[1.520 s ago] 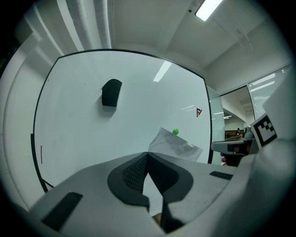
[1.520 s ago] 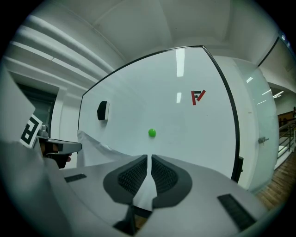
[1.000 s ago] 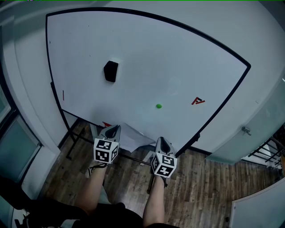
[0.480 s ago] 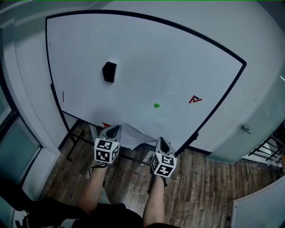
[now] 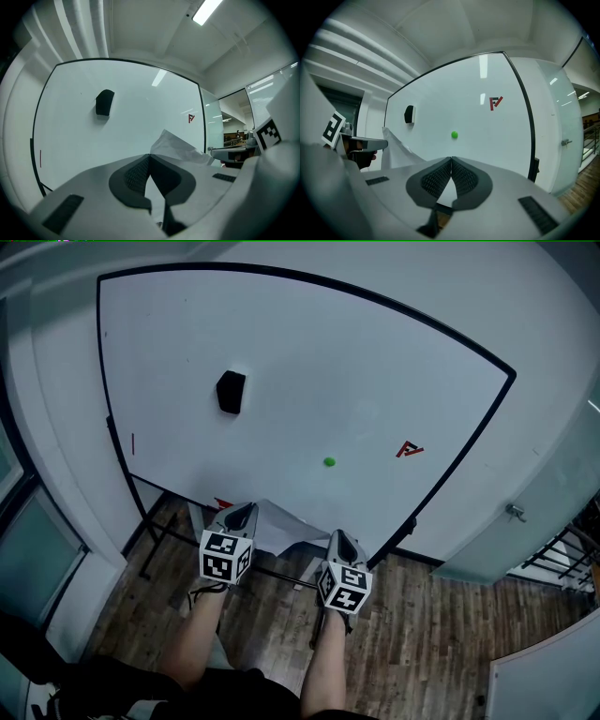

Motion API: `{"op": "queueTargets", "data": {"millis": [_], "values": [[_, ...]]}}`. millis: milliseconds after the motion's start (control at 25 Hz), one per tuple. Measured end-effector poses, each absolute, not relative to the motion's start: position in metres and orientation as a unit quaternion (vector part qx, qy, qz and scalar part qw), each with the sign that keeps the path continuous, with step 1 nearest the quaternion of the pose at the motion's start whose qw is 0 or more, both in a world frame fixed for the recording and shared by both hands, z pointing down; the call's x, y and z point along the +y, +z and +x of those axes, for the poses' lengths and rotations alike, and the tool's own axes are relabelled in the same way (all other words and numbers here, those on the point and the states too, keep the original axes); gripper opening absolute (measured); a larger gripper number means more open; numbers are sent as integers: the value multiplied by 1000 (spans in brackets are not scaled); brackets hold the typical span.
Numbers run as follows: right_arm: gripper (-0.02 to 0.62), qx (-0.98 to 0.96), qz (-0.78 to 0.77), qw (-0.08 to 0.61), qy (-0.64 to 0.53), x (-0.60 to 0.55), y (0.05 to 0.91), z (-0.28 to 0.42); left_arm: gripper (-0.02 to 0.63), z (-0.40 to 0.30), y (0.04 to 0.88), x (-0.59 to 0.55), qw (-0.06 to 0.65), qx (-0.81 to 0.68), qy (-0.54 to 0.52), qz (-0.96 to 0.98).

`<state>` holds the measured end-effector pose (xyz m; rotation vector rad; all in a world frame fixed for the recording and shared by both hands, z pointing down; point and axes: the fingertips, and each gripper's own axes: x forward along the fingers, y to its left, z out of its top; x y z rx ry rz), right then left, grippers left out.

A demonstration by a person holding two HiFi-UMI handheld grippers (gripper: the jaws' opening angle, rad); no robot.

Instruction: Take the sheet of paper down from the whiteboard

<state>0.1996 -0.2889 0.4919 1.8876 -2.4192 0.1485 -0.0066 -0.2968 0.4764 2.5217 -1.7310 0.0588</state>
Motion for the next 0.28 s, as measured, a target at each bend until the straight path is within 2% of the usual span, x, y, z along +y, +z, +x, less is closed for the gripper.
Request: {"op": "queueTargets", "data": {"millis": [280], "values": [[26,-789,611,33,47,-290,487,194,21,-7,475,-299,39,-564,18,824]]}}
